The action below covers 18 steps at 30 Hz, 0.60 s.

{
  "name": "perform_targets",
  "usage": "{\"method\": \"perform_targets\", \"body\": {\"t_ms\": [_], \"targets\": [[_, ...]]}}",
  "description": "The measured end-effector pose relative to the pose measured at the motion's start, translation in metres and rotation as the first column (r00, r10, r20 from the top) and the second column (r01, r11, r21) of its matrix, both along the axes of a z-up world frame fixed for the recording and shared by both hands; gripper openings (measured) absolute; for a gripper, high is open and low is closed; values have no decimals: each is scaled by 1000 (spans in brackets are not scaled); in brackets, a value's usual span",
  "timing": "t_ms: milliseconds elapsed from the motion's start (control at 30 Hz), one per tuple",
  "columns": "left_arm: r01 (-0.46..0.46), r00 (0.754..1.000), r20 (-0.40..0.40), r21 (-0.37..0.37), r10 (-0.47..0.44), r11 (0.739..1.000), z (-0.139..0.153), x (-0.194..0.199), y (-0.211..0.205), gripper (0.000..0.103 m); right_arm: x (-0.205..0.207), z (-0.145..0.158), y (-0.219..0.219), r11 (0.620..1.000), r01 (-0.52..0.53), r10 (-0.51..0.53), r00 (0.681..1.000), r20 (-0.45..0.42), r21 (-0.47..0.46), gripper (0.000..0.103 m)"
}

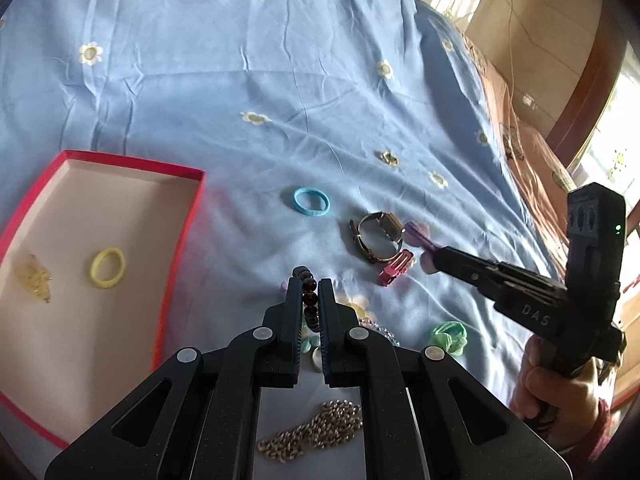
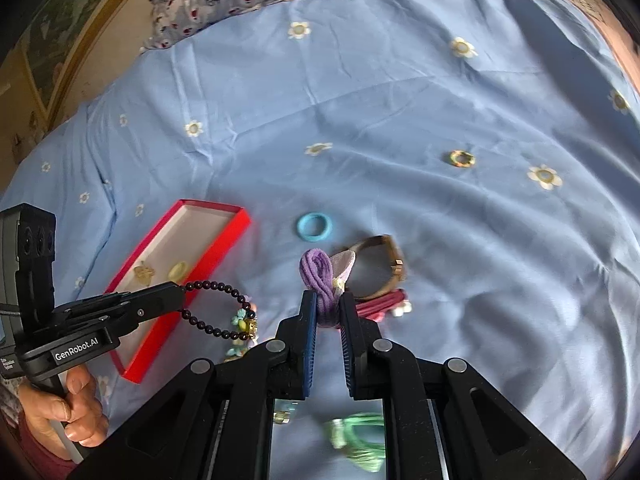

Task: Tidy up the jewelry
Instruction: 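Grasp the black bead bracelet with the left gripper while the right grasps the purple scrunchie, then carry both items into the box lid and open both grippers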

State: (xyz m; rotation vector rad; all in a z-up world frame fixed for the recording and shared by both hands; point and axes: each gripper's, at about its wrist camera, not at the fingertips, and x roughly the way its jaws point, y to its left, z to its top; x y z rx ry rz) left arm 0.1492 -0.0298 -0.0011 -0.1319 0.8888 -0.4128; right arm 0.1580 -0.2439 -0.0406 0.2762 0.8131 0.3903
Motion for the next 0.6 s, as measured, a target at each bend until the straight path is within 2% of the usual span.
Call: {"method": "perform_targets", "body": {"t_ms": [167,600], "targets": [[-18,1000,20,-46,19,999,14,-11,18,6,-3,6,18,999,-42,41,999,10,12,11],[-102,993,55,-57,105,993,27,-25,67,6,-4,11,72,989,-150,150,989,10,4,11]]}}
